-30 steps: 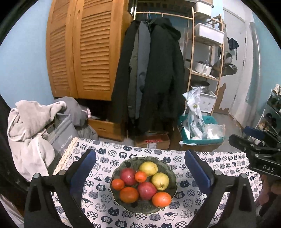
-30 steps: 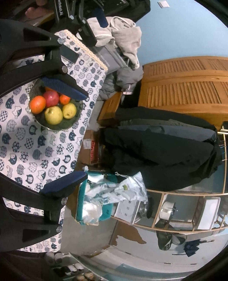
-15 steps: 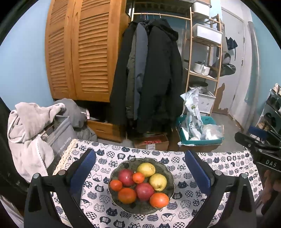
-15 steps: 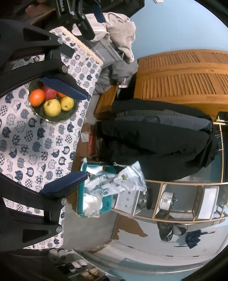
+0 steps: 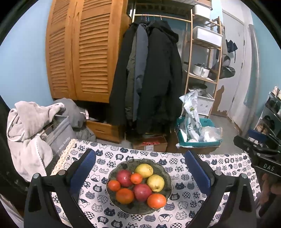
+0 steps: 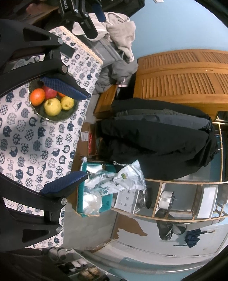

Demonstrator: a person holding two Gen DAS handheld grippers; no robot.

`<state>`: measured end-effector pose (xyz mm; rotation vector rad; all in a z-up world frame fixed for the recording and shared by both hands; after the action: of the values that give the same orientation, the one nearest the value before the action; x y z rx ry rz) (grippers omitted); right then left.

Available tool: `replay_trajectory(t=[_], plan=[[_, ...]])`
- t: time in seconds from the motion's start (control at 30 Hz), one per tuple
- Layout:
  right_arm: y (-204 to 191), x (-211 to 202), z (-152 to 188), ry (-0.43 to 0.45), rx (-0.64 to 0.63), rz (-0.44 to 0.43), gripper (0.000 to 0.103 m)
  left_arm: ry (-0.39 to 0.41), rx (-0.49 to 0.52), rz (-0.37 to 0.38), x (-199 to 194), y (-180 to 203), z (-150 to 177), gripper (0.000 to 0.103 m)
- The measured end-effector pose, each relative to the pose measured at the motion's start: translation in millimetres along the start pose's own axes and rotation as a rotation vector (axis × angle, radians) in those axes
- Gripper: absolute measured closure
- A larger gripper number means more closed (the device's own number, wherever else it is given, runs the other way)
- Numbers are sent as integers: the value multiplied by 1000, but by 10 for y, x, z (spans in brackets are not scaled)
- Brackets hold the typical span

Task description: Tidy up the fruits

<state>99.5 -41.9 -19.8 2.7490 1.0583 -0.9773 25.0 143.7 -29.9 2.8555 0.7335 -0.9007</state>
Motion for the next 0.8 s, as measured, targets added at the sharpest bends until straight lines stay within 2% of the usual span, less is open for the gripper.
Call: replay_trajectory(t=[0.8], plan=[[3, -11, 1, 1, -3, 1, 21, 4, -5, 2, -57, 41, -13, 1]])
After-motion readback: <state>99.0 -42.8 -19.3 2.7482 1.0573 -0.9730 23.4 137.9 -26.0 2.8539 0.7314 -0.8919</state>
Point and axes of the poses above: each gripper's, at about its wrist camera, not at the fingertips, and x roughly the way its jaws point, y to its right, z to its underside, the point moved 5 cm from there along x, roughly the way its jaws point, and after that the axes turned 15 degrees about -z, right-handed, at the moved point
